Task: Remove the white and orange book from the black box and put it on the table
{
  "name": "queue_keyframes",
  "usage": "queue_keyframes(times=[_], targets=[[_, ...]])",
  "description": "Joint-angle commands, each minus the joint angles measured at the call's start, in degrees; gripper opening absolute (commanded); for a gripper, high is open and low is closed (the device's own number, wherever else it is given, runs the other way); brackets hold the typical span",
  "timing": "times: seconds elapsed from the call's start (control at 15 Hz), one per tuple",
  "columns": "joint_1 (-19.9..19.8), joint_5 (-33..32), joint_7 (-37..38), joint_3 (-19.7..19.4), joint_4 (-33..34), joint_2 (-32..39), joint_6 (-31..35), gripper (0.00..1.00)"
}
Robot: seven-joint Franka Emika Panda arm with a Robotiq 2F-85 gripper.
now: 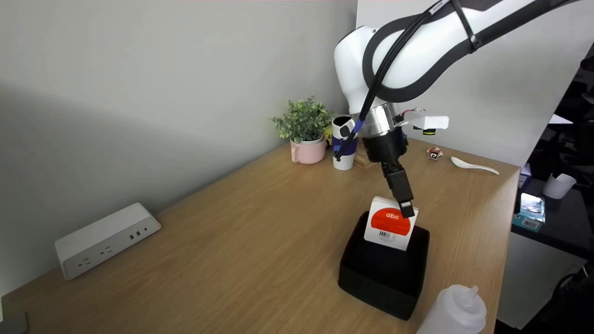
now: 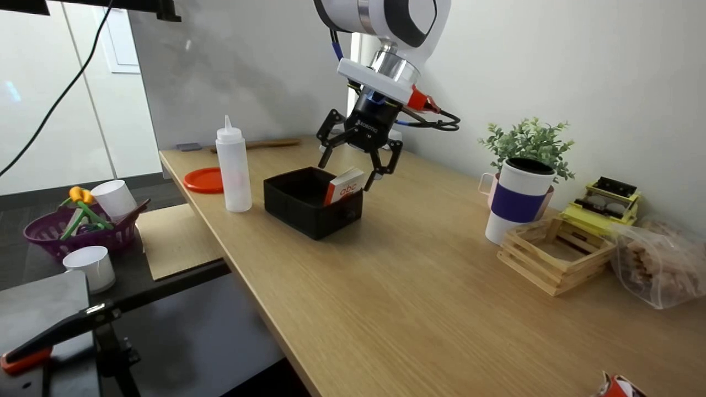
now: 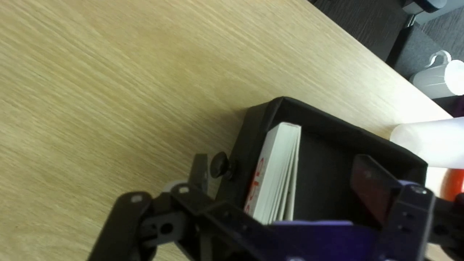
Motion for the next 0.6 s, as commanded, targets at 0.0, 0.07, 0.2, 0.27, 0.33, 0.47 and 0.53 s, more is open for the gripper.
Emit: queue_keyframes(times=[0.0,0.07,0.2,0.27,0.33,0.47,0.53], targets=[[-0.35,-0.97,-2.37,0.90,3.93,2.87,-1.14,1.00],[-0.32,-1.03,-2.70,1.03,4.51,3.34,-1.36,1.00],[-0.33,-1.10,-3.34,1.26,5.86,4.49,-1.84,1.00],[-0.32,-1.20,-3.60,1.31,6.38,4.92,-1.94,1.00],[-0.31,-1.22,-3.72,1.38,6.93,5.31,-2.12,1.00],[-0.33,-1.37,-4.01,1.41,7.69,5.99,-2.19,1.00],[-0.32,-1.34,-4.05,1.48,7.94,6.11,-2.45,1.00]])
